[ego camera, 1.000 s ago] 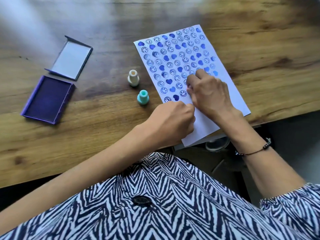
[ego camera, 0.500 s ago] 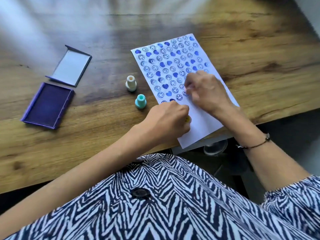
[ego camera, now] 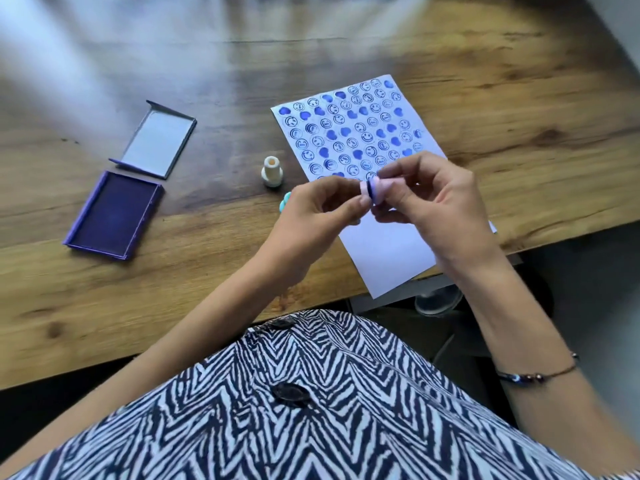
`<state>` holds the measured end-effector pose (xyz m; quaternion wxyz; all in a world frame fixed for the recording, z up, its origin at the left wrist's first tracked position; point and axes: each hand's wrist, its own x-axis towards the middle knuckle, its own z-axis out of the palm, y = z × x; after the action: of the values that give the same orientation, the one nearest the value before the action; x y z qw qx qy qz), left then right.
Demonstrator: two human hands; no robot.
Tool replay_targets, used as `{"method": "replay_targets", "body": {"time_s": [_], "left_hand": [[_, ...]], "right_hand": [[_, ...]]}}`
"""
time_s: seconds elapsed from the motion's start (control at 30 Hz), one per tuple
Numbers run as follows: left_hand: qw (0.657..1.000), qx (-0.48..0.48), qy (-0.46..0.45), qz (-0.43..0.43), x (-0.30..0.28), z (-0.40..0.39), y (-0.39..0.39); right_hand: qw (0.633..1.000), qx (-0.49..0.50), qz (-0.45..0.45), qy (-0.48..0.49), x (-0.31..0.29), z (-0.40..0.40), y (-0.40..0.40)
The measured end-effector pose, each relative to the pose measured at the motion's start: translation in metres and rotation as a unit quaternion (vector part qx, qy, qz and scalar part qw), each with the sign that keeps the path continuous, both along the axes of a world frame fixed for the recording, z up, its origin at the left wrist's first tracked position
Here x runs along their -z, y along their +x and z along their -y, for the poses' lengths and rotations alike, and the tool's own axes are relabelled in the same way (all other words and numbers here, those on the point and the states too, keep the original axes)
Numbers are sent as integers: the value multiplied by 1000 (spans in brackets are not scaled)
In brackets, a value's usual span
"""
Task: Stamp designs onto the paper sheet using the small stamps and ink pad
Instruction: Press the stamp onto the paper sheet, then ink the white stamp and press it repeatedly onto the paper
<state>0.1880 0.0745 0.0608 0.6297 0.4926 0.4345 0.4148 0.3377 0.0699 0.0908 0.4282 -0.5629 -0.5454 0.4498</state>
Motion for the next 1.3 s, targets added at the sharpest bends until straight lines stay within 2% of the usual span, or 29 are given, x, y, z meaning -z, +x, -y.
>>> {"method": "replay_targets", "body": {"time_s": [0.1, 0.23, 0.37, 0.47, 0.53, 0.67, 0.73, 0.8, 0.83, 0.93, 1.07, 1.13, 1.17, 1.23, 1.3], "left_hand": [[1000, -14, -3, 13, -1, -1, -1], [999, -33, 12, -11, -3, -1, -3], [991, -77, 56, -96, -10, -12, -17], [973, -146, 61, -170, -14, -30, -41], [955, -206, 52, -206, -14, -36, -58], [940, -272, 9, -205, -5, -30, -77], [941, -278, -9, -191, -2, -27, -79], [944, -280, -21, -176, 0, -24, -80], [944, -282, -24, -172, 1, -23, -80], [945, -285, -32, -160, 4, -19, -83], [946, -284, -41, -153, 7, -13, -85], [947, -288, -48, -135, 7, -10, -86], [948, -289, -52, -125, 7, -8, -88], [952, -289, -55, -87, 6, -3, -95], [952, -299, -53, -35, 4, 3, -102]], "right_hand": [[1000, 3, 20, 12, 0, -1, -4], [998, -8, 58, 23, -1, -2, -10], [997, -29, 61, 41, -7, -18, -33], [989, -59, 118, 64, -9, -54, -60], [965, -72, 225, 113, -5, -87, -81], [865, -159, 454, 141, 15, -136, -115], [830, -192, 507, 130, 23, -140, -123], [820, -199, 520, 132, 23, -134, -124], [822, -186, 520, 137, 20, -130, -121], [858, -149, 471, 143, 11, -111, -110], [821, -233, 512, 93, 12, -86, -112], [839, -219, 484, 119, 12, -84, -117], [863, -205, 444, 125, 11, -84, -120], [931, -199, 298, 69, 8, -81, -127], [964, -218, 154, 6, 7, -77, -134]]}}
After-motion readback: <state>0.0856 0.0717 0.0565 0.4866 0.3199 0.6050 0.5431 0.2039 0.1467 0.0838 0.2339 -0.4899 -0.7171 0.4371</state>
